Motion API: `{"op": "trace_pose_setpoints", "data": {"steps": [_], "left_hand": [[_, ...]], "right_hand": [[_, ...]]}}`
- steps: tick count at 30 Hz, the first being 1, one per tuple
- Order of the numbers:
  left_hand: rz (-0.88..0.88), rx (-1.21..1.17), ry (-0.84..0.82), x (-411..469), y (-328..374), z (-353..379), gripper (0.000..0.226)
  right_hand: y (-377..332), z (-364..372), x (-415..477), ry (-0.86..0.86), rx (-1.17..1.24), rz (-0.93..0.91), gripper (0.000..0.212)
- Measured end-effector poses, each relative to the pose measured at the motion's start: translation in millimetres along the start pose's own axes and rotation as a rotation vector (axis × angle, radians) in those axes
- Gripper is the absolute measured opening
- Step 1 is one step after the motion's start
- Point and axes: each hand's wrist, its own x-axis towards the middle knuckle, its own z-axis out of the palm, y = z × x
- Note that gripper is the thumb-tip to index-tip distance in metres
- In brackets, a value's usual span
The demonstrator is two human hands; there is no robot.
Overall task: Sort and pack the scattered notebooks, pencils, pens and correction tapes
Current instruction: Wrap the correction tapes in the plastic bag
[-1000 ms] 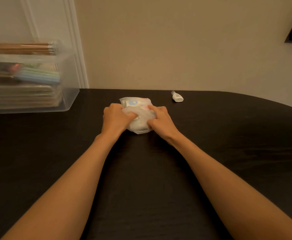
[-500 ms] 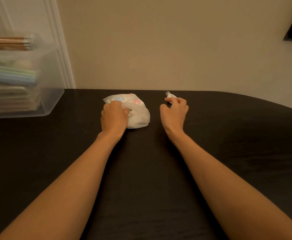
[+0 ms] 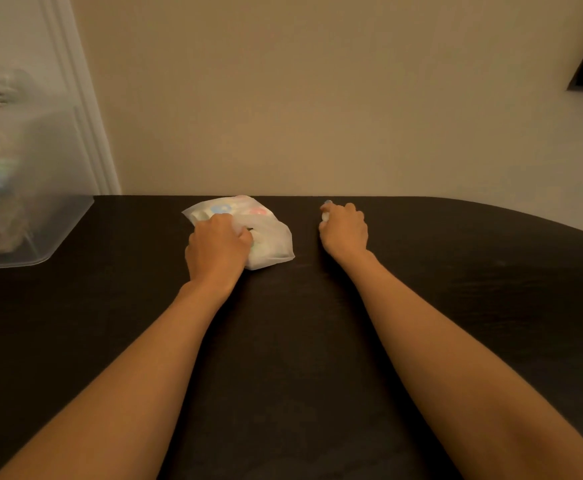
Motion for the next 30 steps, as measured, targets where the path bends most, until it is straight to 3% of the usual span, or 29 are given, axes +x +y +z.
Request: {"op": "trace_pose_setpoints", "data": {"steps": [5,8,10,14,17,19,22,24,28,30], "left_hand": [[0.018,-0.019,-0.037,-7,-1,-6,0.025],[0.035,-0.065,-0.066,-20,-2,-13,0.033],[0.03,-0.101,-0.074,-28,-3,-19,0.035],[-0.012,-0.18,-0.062,-46,-9,-36,0.034],[-0.016,-0.222,-0.072,-61,-12,-49,0.035],[-0.006,-0.224,-0.088,-72,-13,-58,0.034],[0.012,-0.219,-0.107,-87,-13,-69,0.035],[0.006,-0.233,-0.121,-94,-15,-75,0.031],[-0.006,-0.257,-0.136,-100,-19,-82,0.024],[-0.01,-0.276,-0.131,-103,-20,-85,0.028]], "right_hand": [[-14,-5,-30,0.015,0.036,-0.135,0.034],[-21,-12,-56,0.042,0.028,-0.252,0.009],[-21,-15,-71,0.041,0.061,-0.277,0.016],[-17,-30,-101,0.053,0.556,-0.074,0.017],[-12,-45,-121,-0.162,1.125,0.076,0.016],[-7,-54,-136,-0.346,1.325,0.04,0.012],[-7,-59,-154,-0.539,1.334,-0.076,0.01],[-8,-61,-163,-0.563,1.324,-0.108,0.012],[-16,-67,-174,-0.446,1.332,-0.139,0.009],[-22,-69,-182,-0.344,1.196,-0.246,0.007]]}}
